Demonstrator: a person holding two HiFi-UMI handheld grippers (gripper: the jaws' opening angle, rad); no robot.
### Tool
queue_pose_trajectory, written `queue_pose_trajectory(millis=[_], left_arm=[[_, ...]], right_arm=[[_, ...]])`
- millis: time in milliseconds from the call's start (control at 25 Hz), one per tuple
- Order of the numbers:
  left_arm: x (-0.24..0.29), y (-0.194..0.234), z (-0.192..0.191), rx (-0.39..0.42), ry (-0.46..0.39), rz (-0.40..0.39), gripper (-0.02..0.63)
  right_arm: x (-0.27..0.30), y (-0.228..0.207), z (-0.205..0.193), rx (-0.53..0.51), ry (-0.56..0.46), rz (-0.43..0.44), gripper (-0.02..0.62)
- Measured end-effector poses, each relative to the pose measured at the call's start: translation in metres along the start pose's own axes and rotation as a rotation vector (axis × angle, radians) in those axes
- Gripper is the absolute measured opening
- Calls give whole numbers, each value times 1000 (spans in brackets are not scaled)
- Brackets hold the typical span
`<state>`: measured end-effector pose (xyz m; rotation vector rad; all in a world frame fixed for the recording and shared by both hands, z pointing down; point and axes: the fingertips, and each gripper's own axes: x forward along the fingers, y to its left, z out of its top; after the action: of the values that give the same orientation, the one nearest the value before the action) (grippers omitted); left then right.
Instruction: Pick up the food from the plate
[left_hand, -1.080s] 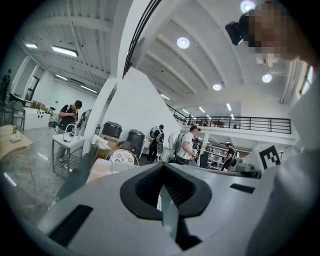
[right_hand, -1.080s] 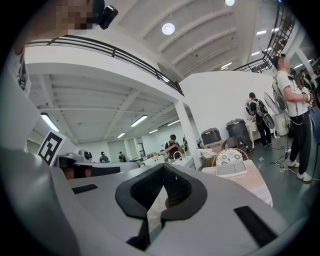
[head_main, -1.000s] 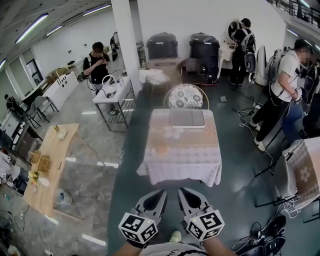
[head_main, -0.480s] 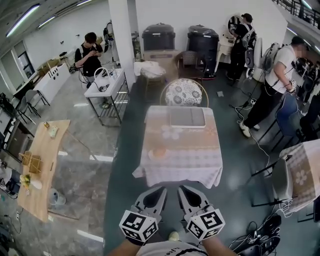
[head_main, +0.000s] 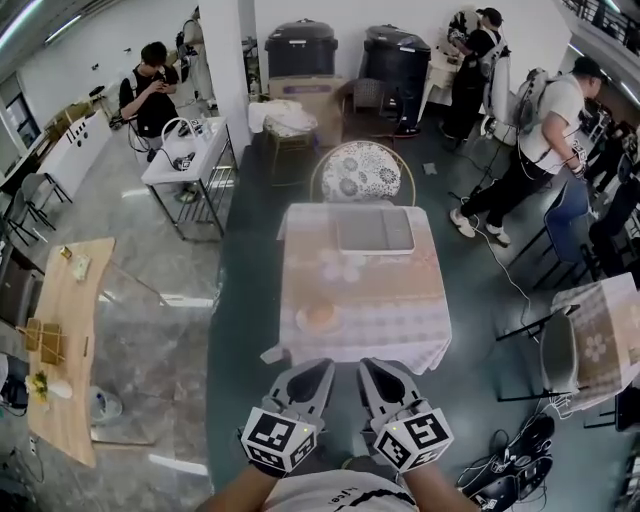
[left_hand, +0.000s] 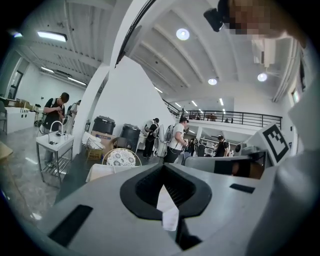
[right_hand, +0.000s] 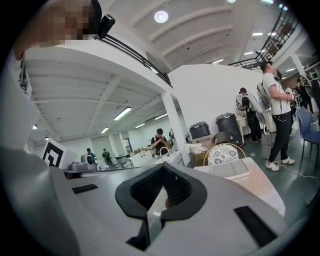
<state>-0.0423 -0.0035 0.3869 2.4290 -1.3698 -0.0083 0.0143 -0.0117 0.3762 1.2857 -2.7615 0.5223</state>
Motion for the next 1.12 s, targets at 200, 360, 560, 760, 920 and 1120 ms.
queue_pose_trajectory(millis=[200, 360, 560, 760, 920, 1120], left_arm=[[23, 29, -8, 37, 50, -36, 5], [41, 49, -15, 47, 82, -41, 5], [78, 73, -24, 79, 110, -33, 5], [109, 99, -45, 134, 156, -17, 6], [130, 118, -63, 141, 184, -9, 5], [153, 143, -94, 143, 205, 7, 6]], right_arm=[[30, -9, -6, 25, 14, -40, 12], [50, -20, -7, 49, 19, -59, 12], [83, -49, -10, 76, 26, -57, 12], [122, -73, -22, 94, 57, -36, 12], [148, -88, -38, 106, 88, -18, 12], [171, -107, -67, 112, 121, -11, 12]])
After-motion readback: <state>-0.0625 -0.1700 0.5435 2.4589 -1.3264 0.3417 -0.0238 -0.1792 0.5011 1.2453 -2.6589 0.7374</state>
